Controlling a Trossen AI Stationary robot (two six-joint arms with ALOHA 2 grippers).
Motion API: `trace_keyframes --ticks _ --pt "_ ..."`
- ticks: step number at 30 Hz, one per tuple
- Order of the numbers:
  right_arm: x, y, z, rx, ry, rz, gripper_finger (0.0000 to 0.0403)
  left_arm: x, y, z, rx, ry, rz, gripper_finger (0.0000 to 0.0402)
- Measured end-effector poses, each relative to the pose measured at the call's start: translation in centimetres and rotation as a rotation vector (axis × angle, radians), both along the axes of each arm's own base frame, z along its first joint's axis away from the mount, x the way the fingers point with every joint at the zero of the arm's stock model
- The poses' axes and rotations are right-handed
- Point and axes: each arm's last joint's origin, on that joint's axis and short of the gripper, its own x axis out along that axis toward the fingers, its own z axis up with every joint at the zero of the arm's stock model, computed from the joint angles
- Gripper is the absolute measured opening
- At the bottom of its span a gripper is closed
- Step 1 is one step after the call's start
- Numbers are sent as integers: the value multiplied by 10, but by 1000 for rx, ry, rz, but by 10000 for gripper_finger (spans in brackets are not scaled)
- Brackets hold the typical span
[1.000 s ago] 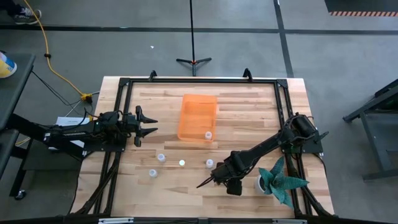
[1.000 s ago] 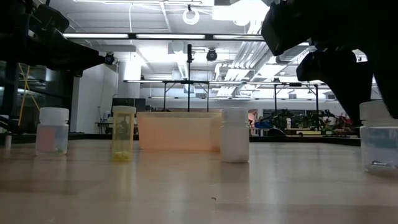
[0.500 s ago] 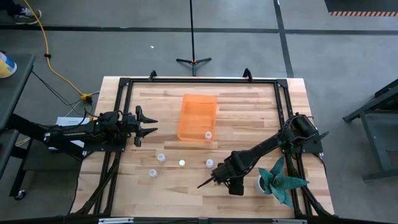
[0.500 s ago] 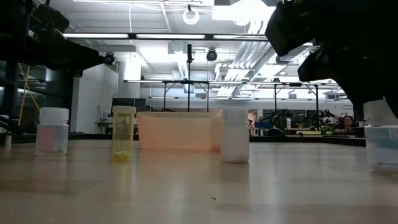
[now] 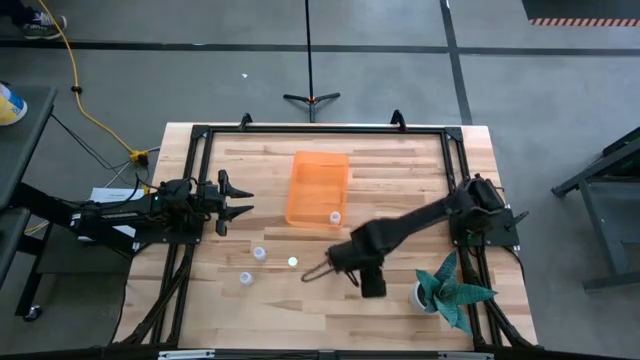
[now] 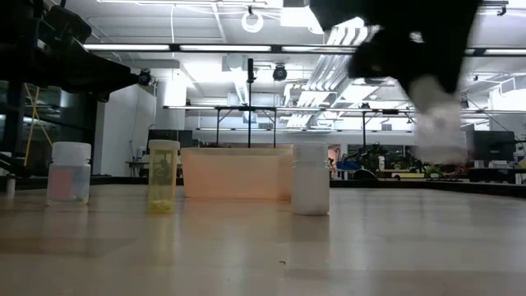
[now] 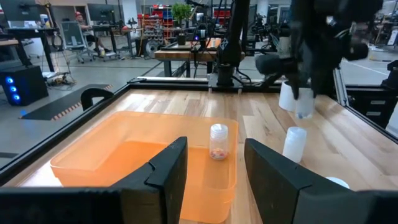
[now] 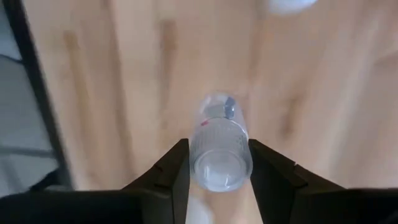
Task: Pick and place pill bottles into a basket
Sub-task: Put the transparent medicine bottle into the yellow bin
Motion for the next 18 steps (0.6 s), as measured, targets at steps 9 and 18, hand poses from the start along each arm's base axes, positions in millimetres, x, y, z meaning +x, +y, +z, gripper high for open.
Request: trace_keyframes --ticks 9,18 --pt "42 -79 51 -214 -324 80 139 0 0 0 0 0 0 193" --pt "47 -161 53 -285 -361 56 126 0 0 0 0 0 0 193"
